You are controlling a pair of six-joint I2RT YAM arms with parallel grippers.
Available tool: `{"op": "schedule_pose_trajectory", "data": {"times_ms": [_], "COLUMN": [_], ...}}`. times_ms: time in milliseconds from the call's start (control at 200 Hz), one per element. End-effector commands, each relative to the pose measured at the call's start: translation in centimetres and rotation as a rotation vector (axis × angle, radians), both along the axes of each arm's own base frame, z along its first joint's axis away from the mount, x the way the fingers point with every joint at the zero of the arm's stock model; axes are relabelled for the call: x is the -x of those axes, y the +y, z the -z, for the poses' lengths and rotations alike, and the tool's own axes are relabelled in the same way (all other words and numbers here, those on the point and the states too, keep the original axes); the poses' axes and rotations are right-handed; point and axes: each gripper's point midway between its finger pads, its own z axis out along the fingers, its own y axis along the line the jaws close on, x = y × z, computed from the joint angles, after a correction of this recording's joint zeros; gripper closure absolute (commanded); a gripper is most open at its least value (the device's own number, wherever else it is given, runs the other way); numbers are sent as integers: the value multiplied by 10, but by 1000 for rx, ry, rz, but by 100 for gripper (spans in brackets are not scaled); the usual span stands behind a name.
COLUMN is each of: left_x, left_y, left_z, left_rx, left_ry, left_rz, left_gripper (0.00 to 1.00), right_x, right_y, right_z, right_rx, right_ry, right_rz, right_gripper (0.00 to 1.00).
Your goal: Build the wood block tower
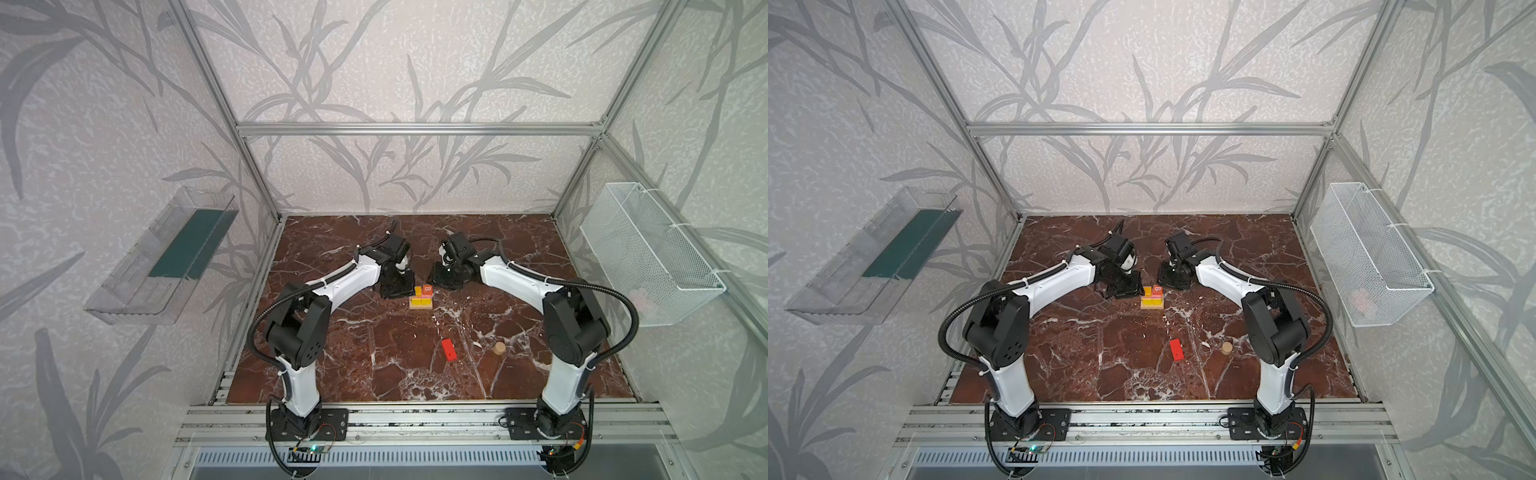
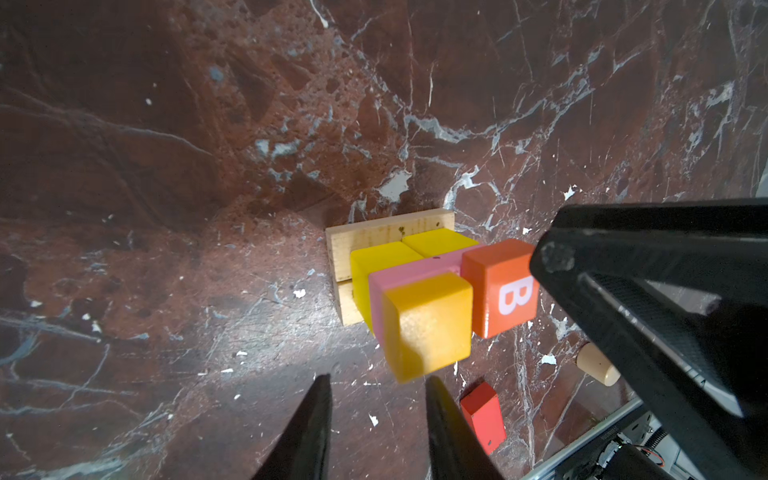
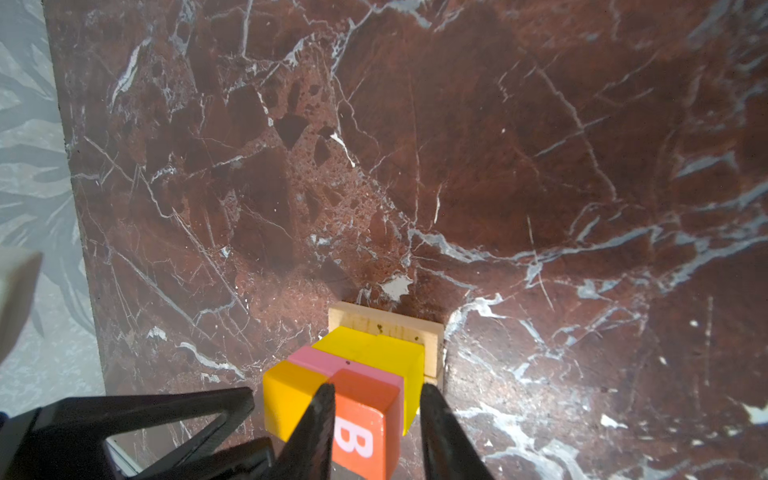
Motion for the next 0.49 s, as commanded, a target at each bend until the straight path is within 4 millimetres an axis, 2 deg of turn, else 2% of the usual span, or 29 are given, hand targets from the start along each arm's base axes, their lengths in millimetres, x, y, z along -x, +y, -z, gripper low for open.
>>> {"op": "schedule_pose_trajectory", "data": {"times_ms": [0, 490], "left_x": [-5, -6], "left_y": [-6, -9], "left_z": [-9, -7], "left_rx": [10, 17], "left_ry": [-11, -5], "left_rz": [5, 4], "left_gripper": [63, 66], "right_x": [3, 7], "right_y": [0, 1], "right_z": [2, -1], "right_rx": [-14, -34], "right_ry": [12, 13], "right_rz": [0, 4], "right_gripper": [65, 70]}}
